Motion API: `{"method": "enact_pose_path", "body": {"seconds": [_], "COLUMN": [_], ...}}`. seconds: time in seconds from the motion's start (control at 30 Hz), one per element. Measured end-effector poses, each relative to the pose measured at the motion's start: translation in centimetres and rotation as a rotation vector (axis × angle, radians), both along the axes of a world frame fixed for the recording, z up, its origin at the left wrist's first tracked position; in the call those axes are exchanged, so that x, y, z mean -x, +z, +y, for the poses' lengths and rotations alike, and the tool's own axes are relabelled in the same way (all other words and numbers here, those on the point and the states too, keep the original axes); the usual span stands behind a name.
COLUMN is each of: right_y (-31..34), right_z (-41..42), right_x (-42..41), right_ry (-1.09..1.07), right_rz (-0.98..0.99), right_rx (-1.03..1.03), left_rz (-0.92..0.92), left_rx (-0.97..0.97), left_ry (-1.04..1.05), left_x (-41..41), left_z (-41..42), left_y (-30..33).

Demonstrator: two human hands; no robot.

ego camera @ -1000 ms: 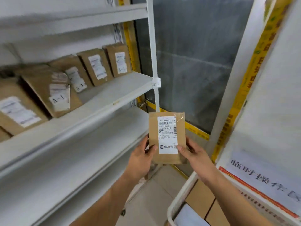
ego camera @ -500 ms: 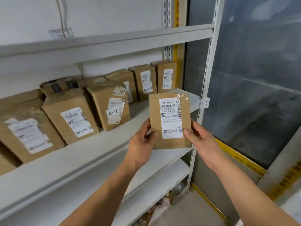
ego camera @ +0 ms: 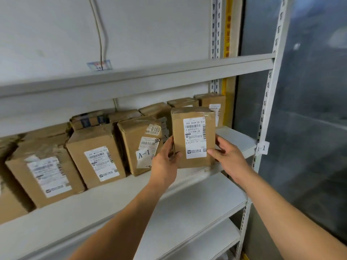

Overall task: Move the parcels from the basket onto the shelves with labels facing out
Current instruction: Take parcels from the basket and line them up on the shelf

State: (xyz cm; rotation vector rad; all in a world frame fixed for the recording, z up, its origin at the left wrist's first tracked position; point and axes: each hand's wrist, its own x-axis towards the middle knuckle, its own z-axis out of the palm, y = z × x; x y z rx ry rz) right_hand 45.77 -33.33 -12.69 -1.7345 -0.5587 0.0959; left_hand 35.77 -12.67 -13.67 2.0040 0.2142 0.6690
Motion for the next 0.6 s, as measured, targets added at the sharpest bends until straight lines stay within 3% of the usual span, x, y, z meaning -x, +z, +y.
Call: {"method": "enact_pose_path", "body": {"seconds": [0.37,0.6], "right_y": [-3.6,-3.7], "right_z": [5.4,8.2], "right_x": [-12.4,-15.1], "right_ry": [0.169,0.289], "right_rz": [-0.109,-0.166], "right_rx": [0.213,0.212], "left_rz": [0.006,0.033], "left_rx": [-0.101,-0.118], "left_ry": [0.428,0.694], "left_x": [-7.7,-9.4], "left_z": [0.1,-0.6], "left_y": [-3.6,-3.6]}}
